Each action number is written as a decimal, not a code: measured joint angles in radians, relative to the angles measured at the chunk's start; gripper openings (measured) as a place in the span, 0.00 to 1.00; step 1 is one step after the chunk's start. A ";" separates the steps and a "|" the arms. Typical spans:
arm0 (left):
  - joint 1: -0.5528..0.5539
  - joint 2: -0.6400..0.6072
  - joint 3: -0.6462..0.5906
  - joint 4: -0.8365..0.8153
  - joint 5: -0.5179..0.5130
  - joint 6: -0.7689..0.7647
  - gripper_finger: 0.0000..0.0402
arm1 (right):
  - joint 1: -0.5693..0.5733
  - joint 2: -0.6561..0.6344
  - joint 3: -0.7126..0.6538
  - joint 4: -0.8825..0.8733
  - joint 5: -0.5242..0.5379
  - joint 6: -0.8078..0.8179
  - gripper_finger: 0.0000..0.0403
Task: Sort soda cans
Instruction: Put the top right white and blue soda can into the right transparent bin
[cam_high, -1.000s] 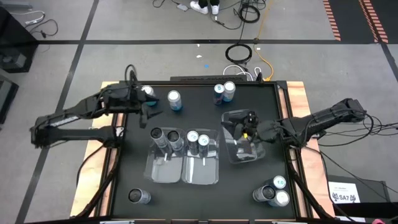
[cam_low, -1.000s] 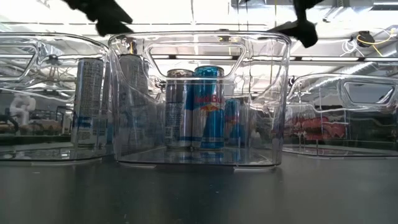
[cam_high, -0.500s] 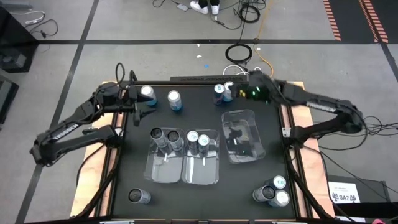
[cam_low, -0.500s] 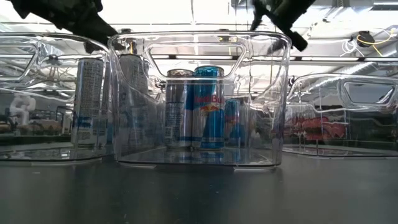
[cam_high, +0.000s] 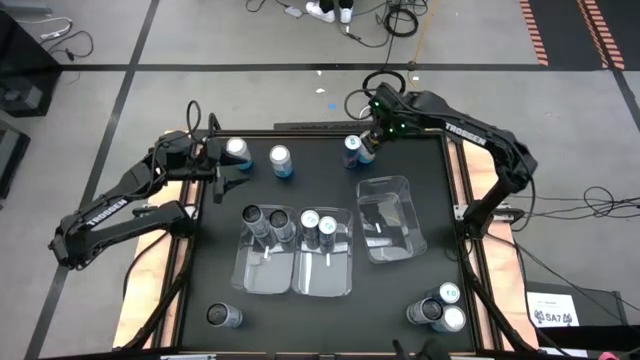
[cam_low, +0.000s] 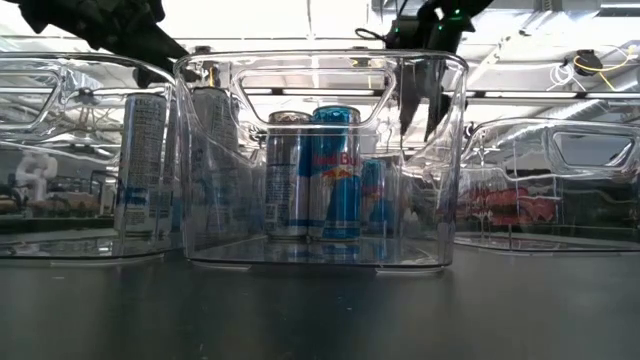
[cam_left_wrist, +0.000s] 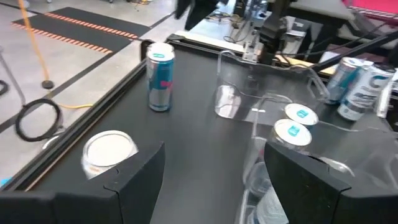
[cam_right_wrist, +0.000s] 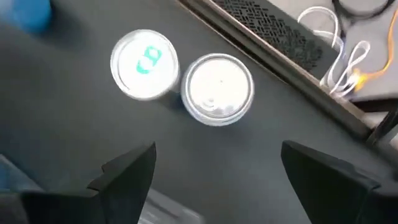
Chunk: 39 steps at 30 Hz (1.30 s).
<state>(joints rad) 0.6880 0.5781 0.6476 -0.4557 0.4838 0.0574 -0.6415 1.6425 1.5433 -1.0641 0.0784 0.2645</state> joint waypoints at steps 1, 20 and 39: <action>0.000 0.000 0.000 0.000 0.013 0.000 0.71 | -0.008 0.010 0.008 -0.007 0.001 -0.061 0.84; 0.000 0.003 0.000 0.002 0.054 -0.078 0.71 | -0.127 0.214 0.158 -0.151 -0.149 -0.608 0.84; 0.000 0.004 0.000 0.002 -0.064 -0.105 0.71 | -0.122 0.375 0.202 -0.032 -0.132 -0.808 0.84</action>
<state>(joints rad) 0.6880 0.5819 0.6476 -0.4534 0.4200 -0.0471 -0.7635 2.0178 1.7454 -1.0959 -0.0535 -0.5431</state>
